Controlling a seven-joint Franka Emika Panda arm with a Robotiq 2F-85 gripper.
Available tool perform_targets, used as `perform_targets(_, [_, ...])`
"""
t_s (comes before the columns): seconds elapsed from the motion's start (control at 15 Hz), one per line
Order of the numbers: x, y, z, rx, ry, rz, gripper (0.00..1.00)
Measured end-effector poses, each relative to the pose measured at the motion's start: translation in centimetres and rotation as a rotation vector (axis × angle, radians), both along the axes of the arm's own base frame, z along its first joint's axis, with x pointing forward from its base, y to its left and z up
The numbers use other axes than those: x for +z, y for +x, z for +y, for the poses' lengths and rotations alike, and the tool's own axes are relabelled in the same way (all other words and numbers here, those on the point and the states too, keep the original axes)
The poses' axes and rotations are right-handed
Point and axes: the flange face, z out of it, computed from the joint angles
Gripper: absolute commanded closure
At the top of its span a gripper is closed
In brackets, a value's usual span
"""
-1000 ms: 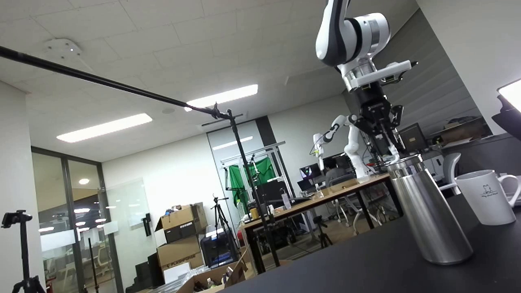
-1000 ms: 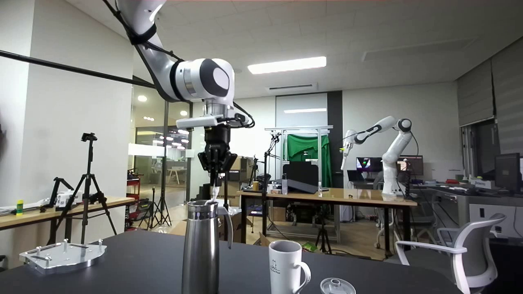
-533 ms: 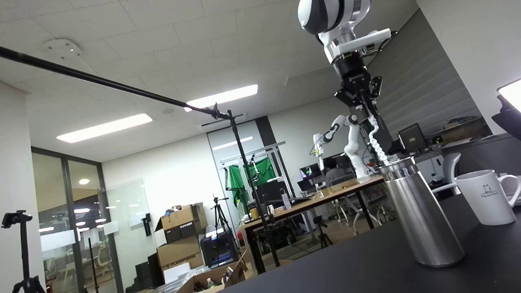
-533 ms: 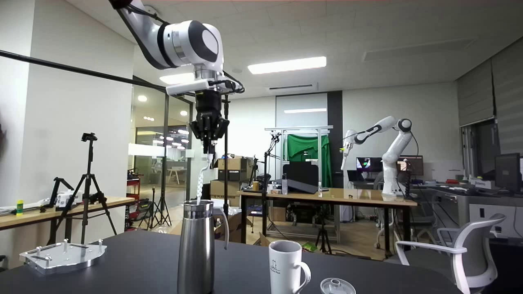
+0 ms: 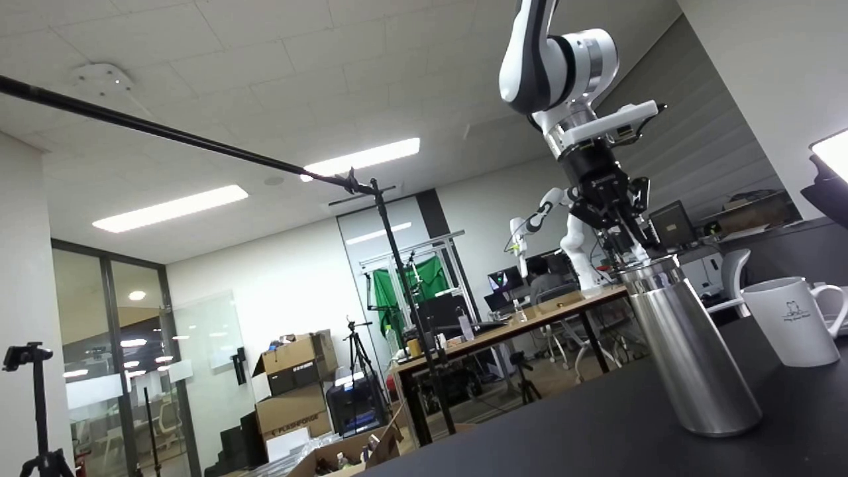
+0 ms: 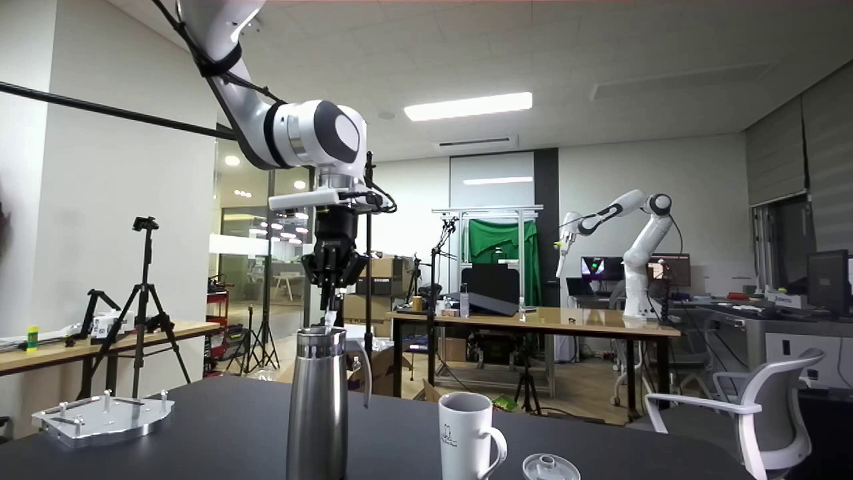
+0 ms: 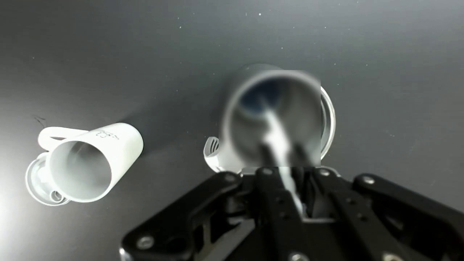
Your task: Use the brush to clean the silver bottle
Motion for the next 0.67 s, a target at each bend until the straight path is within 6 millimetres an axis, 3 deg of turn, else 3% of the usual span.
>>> perform_targets(0.07, [0.4, 0.1, 0.1, 0.003, -0.002, -0.002, 0.96])
perform_targets(0.13, [1.1, 0.2, 0.2, 0.007, -0.005, -0.008, 0.66])
perform_targets(0.53, [9.7, -0.9, 0.4, 0.04, -0.025, -0.037, 0.26])
perform_targets(0.6, [10.7, -1.4, 0.5, 0.051, -0.026, -0.033, 0.44])
perform_targets(0.67, [11.2, -1.7, 0.6, 0.055, -0.025, -0.036, 0.37])
